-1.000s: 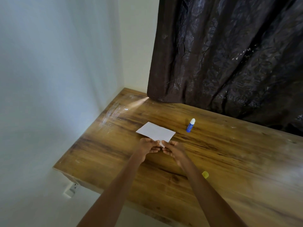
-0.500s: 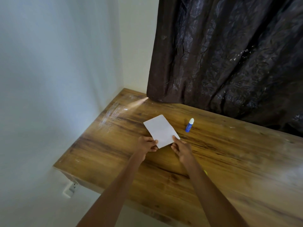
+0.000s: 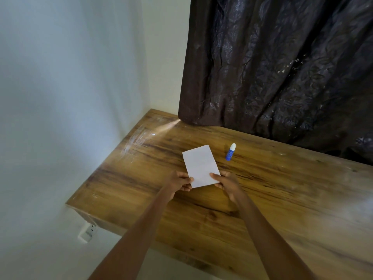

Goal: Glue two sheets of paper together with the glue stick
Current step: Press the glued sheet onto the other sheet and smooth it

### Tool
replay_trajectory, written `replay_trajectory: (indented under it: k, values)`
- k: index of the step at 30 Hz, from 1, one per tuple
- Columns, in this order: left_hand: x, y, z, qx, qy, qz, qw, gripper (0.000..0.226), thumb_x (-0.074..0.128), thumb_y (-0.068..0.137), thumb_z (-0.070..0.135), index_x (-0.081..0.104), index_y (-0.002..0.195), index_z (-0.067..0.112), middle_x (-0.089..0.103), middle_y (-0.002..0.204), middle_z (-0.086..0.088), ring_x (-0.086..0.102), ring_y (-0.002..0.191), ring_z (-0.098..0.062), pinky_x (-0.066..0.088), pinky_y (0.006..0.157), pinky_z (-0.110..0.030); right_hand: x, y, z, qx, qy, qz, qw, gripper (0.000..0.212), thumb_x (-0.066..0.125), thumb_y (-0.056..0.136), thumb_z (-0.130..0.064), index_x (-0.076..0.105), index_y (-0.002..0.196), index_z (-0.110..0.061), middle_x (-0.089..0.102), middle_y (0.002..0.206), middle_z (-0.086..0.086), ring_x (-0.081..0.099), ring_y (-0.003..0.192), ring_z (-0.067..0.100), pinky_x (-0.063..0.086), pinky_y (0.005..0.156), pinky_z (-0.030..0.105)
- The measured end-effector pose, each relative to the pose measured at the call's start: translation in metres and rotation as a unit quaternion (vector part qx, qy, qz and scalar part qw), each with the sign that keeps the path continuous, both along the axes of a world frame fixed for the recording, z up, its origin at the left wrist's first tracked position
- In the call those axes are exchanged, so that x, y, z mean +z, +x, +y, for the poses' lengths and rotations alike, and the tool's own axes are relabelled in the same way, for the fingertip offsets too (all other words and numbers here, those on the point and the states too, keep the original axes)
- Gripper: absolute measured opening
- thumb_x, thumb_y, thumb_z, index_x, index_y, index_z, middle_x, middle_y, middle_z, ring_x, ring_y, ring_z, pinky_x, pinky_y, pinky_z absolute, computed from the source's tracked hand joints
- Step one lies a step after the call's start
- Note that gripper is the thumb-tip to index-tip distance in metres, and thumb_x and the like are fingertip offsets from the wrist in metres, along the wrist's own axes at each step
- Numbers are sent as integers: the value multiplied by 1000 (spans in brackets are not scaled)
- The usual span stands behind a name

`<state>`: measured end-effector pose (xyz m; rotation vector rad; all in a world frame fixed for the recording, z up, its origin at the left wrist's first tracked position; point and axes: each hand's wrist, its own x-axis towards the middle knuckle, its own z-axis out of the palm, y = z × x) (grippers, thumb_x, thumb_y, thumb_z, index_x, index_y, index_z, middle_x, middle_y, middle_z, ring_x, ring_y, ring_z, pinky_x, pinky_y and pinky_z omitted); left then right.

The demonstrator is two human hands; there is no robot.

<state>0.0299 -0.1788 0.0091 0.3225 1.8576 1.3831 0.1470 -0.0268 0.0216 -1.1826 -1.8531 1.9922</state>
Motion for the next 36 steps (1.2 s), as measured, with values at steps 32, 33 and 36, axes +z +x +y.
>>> replay_trajectory:
  k: [32, 33, 36]
  values:
    - [13, 13, 34, 61, 51, 25, 997, 23, 65, 86, 18, 63, 104, 4, 66, 109, -12, 64, 91, -21, 55, 66, -27, 20, -8, 11, -74, 26, -5, 997, 23, 63, 87, -37, 60, 99, -17, 67, 105, 9, 63, 87, 22, 49, 75, 35]
    - [13, 14, 35, 49, 49, 28, 997, 23, 65, 86, 19, 63, 104, 4, 66, 109, -11, 64, 90, -19, 54, 64, -25, 20, -9, 13, -67, 35, -6, 997, 28, 66, 86, -33, 60, 106, -14, 67, 107, 10, 64, 88, 23, 50, 76, 35]
    - [16, 16, 40, 24, 49, 33, 998, 32, 66, 85, 19, 61, 110, 0, 66, 110, -12, 65, 94, -22, 56, 68, -26, 25, -12, 16, -109, 25, -11, 994, 32, 61, 89, -32, 58, 113, -10, 66, 109, 11, 62, 91, 26, 51, 81, 38]
